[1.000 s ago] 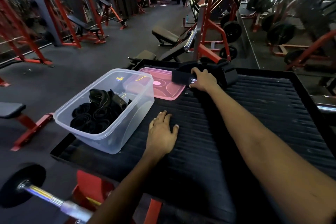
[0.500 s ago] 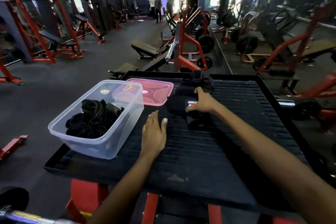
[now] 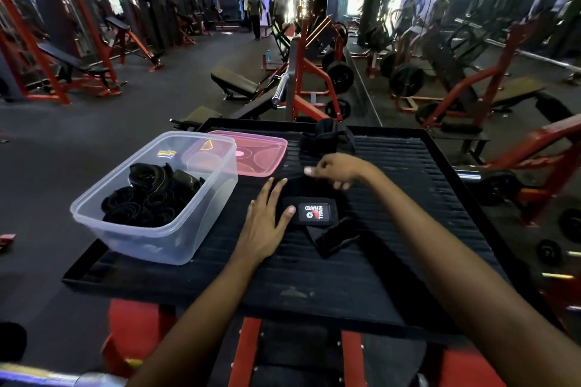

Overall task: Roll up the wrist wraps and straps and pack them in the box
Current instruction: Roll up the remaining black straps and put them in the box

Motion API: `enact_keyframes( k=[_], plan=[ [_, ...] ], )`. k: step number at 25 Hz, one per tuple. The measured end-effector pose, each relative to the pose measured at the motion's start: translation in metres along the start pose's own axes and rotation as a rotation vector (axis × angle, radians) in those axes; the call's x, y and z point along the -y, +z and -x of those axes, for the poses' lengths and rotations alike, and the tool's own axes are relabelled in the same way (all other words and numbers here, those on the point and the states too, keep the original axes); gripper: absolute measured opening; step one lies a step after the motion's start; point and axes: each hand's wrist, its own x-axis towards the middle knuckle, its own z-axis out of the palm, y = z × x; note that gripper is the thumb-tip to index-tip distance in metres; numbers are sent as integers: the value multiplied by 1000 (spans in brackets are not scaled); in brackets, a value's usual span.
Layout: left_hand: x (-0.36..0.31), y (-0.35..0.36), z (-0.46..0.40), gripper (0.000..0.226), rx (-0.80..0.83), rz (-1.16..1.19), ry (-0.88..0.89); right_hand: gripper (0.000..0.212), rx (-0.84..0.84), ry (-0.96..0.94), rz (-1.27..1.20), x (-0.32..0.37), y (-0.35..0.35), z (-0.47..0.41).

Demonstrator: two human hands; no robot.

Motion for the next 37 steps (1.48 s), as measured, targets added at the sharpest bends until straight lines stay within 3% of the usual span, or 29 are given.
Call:
enact_keyframes(
  k=[3,7,11,15,20,31,34,37],
  plan=[
    [4,1,-2,57,2,46,-2,64,-328,-74,59,-3,-6,-47],
    [7,5,-6,58,11,83,-15,62,-521,-116,371,-5,-9,-92],
    [10,6,-8,57,20,68,-18,55,-374,-25,517,-11,-6,-113],
    [10,5,-8,57,25,62,-23,36,-383,-63,692,-23,0,-108],
    [10,5,-9,56,24,71,-28,38,-269,-39,698,-30,-6,-73],
    [4,2,0,55,-4,80,-6,27,-119,387,540,-45,-6,57],
    [4,1,3,55,-2,68,3,14,-195,361,500,-46,12,77],
    [4,0,3,58,0,61,0,34,-358,296,455,-47,36,91]
  ],
)
